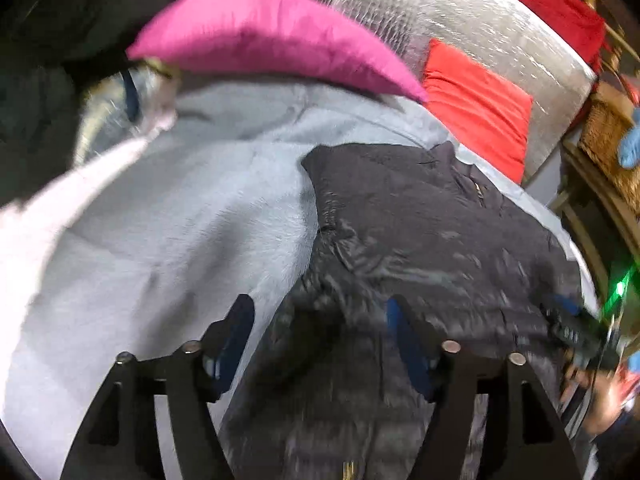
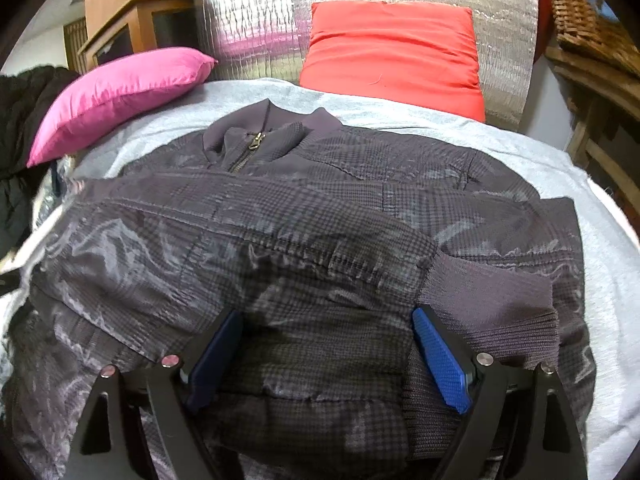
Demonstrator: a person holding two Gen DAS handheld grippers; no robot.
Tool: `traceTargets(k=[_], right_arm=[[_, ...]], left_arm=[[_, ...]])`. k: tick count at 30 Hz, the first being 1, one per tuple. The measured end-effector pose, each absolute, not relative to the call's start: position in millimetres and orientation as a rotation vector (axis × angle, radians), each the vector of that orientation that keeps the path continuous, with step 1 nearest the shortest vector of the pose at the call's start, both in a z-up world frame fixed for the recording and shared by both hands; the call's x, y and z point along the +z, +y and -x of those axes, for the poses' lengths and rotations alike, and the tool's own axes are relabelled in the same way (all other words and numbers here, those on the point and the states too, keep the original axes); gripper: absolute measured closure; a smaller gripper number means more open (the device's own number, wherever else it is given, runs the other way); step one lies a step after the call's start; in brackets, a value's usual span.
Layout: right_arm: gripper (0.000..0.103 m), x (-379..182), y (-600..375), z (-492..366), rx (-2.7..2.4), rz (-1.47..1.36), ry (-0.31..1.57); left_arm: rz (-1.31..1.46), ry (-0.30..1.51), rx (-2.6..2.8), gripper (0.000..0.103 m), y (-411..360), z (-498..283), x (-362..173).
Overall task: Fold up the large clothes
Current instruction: 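Fold the lifted side toward the zipper and open the left gripper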
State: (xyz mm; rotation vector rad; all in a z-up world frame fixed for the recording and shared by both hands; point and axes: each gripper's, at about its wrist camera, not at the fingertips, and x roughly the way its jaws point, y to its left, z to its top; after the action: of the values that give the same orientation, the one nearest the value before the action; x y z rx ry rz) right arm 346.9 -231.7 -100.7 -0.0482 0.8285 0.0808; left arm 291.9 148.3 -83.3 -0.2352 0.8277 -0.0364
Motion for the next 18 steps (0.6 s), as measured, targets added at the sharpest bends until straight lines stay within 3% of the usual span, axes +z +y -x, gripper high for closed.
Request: traceTargets(k=[8, 18], right_arm=[[0.013, -53.3, -246.7, -238.5, 0.132, -0.088, 0.853], [0.013, -84.7, -289.6, -59.0, 0.126, -0.264, 0.896]], left_arm=[[0.095, 0.728, 0.007, 0.024, 126.5, -202.1, -45.2], [0.083, 0.742, 0.018, 0.024, 114.1, -119.7, -42.9]])
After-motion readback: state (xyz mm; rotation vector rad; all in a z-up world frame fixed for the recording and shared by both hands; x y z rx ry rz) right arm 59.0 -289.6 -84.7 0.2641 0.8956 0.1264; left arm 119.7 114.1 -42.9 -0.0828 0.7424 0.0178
